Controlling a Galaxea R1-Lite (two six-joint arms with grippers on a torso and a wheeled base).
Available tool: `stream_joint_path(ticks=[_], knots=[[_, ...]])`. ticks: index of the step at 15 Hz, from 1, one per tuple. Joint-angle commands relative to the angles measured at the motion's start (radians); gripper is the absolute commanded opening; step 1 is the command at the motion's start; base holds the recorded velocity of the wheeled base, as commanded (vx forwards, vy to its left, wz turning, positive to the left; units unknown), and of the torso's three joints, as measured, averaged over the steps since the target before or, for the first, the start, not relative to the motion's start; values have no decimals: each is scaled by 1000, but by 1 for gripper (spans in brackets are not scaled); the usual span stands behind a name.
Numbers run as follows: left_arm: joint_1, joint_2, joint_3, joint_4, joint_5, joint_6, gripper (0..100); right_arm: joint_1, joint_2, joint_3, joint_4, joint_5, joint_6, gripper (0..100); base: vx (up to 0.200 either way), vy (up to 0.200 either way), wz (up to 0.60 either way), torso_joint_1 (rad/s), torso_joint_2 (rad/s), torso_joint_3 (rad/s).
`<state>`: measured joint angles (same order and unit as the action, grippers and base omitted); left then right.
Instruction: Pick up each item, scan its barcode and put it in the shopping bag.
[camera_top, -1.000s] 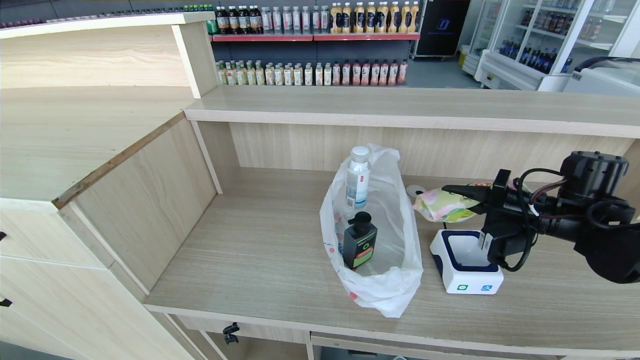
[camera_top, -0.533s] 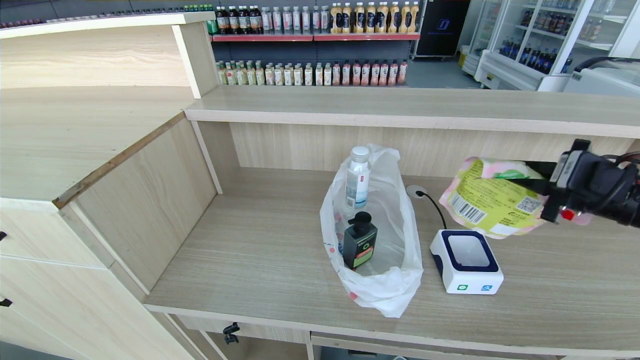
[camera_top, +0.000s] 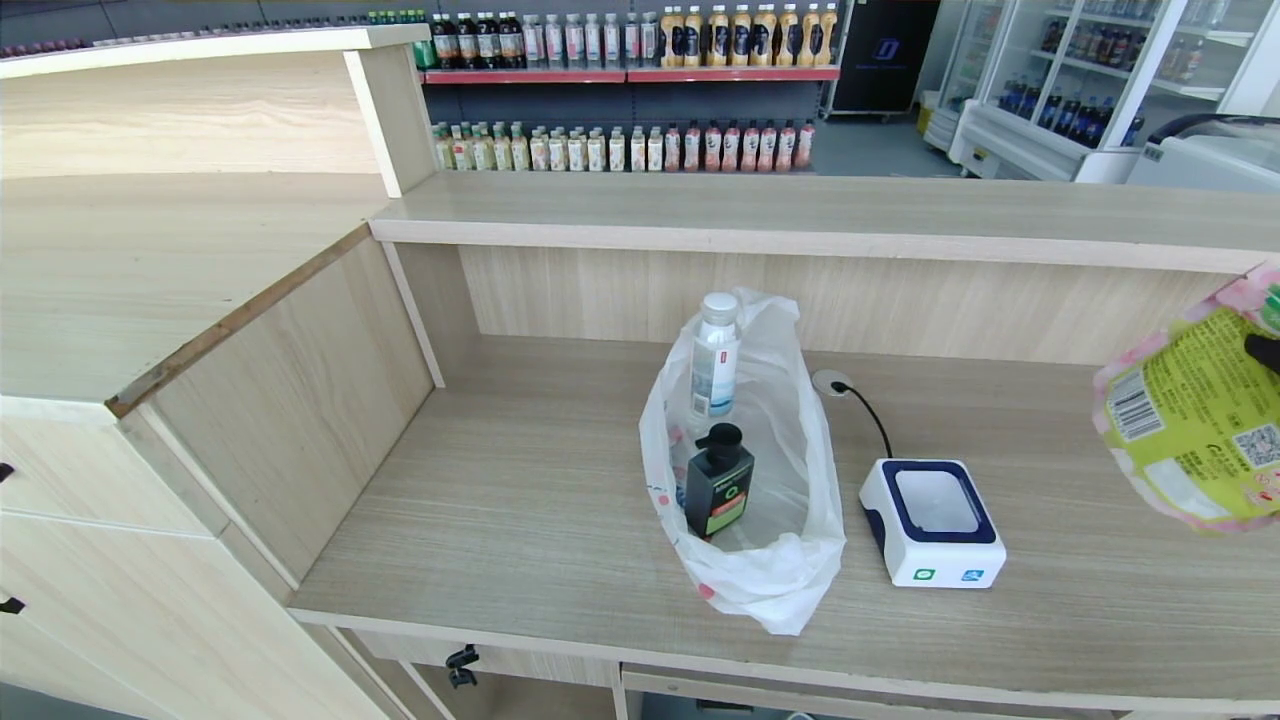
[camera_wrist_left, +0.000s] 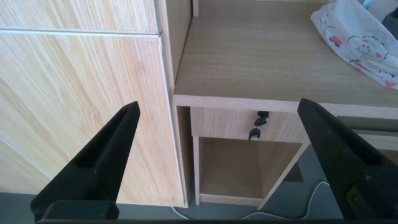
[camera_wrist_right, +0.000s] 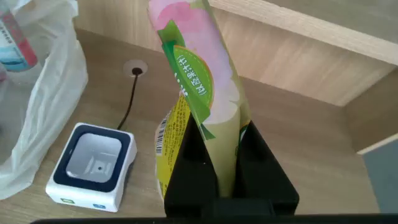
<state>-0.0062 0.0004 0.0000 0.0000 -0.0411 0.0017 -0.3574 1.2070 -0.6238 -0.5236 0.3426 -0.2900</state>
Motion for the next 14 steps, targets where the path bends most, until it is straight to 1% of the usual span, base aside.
stream_joint_path(ticks=[1, 3, 6, 9, 11, 13, 14], knots=[[0, 1, 0, 0, 0, 0, 100, -6, -18, 15, -10, -20, 60, 0, 0, 0, 600, -2, 2, 12], [0, 1, 0, 0, 0, 0, 100, 15, 5, -1, -12, -42, 117, 0, 0, 0, 600, -7, 2, 7], [0, 1, 0, 0, 0, 0, 100, 98, 45, -42, -16, -60, 190, 0, 0, 0, 600, 10, 4, -2], [0, 1, 0, 0, 0, 0, 100, 198, 69, -33, -26, -59, 216, 0, 0, 0, 0, 0, 0, 0], [0, 1, 0, 0, 0, 0, 100, 218, 103, -24, -26, -60, 223, 0, 0, 0, 0, 0, 0, 0], [0, 1, 0, 0, 0, 0, 100, 232, 131, -13, -27, -59, 284, 0, 0, 0, 0, 0, 0, 0], [0, 1, 0, 0, 0, 0, 100, 241, 172, -11, -38, -59, 357, 0, 0, 0, 0, 0, 0, 0]])
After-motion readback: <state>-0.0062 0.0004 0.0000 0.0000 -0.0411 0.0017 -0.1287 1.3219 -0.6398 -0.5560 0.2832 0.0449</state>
